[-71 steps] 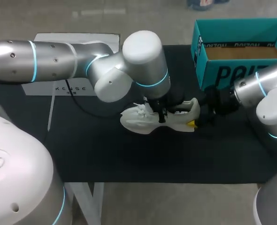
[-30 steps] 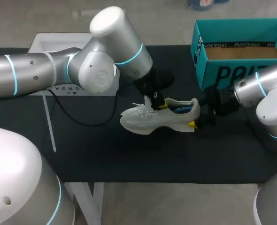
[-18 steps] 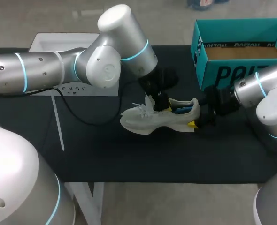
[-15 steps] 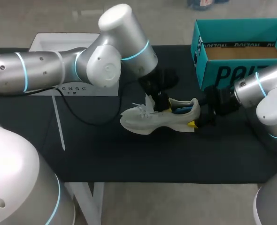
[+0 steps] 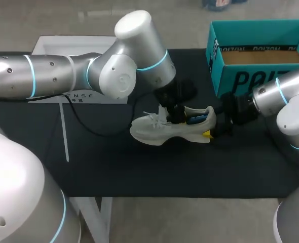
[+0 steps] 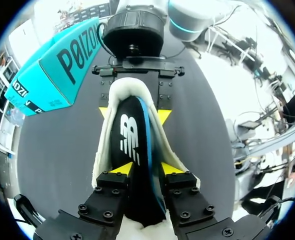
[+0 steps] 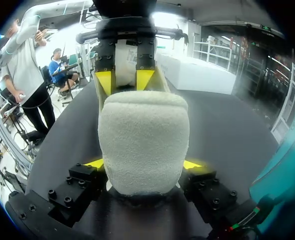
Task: Take the shoe out of the shoebox, open the shoe tongue, remove and reinsert the insole, then place the shoe into the shoebox
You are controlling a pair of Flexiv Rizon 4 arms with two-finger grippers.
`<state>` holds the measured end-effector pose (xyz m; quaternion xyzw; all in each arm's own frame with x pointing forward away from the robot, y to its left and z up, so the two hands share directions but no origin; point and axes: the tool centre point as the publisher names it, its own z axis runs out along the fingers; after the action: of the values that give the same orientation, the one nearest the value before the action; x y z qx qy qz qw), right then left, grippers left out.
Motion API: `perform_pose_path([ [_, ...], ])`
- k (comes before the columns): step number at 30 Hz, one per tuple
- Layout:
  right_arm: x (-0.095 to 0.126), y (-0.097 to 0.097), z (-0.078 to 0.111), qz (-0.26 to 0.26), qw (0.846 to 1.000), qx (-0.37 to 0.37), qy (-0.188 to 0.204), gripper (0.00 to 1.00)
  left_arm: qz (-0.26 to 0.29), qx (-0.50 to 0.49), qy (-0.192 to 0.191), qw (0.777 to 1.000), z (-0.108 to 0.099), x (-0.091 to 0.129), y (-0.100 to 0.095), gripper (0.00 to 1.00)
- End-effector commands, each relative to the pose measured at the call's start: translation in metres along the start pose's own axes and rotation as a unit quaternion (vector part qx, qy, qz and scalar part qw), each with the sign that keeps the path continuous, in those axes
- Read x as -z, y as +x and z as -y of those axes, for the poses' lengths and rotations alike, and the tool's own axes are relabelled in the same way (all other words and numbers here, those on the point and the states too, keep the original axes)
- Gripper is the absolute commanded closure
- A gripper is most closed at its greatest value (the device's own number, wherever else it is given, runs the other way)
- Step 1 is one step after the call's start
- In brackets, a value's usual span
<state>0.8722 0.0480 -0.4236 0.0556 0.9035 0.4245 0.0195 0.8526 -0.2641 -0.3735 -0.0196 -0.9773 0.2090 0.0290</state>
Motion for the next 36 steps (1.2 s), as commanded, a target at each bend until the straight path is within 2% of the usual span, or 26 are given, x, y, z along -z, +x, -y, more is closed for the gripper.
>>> perform_pose_path([
  [1,-0.003,0.002,0.001,0.001,1.0,0.0,0.002,1.0,0.017,-0.003,-0.004,1.0,0.001,-0.009,-0.003,0.71],
  [4,-0.003,0.002,0.001,0.001,1.0,0.0,0.002,1.0,0.05,-0.008,-0.015,0.999,0.0,-0.012,-0.005,0.69],
  [8,-0.003,0.002,0.001,0.001,1.0,0.0,0.002,1.0,0.075,-0.011,-0.022,0.997,-0.001,-0.016,-0.008,0.75],
  [9,-0.003,0.002,0.001,0.001,1.0,0.0,0.002,1.0,0.078,-0.009,-0.02,0.997,-0.001,-0.016,-0.009,0.79],
  [10,-0.003,0.002,0.001,0.001,1.0,0.0,0.002,1.0,0.087,-0.005,-0.019,0.996,-0.001,-0.015,-0.01,0.96],
  [11,-0.003,0.002,0.001,0.001,1.0,0.0,0.002,1.0,0.088,-0.004,-0.016,0.996,-0.001,-0.014,-0.011,1.0],
  [18,-0.003,0.002,0.001,0.001,1.0,0.0,0.002,1.0,0.122,0.012,-0.013,0.992,-0.002,0.006,-0.012,1.0],
  [26,-0.003,0.002,0.001,0.001,1.0,0.0,0.002,1.0,0.117,0.032,0.0,0.993,-0.005,0.03,-0.013,1.0],
  [32,-0.003,0.002,0.001,0.001,1.0,0.0,0.002,1.0,0.098,0.048,0.045,0.993,-0.006,0.054,-0.014,1.0],
  [36,-0.003,0.002,0.001,0.001,1.0,0.0,0.002,1.0,0.056,0.045,0.097,0.993,0.0,0.066,-0.011,1.0],
])
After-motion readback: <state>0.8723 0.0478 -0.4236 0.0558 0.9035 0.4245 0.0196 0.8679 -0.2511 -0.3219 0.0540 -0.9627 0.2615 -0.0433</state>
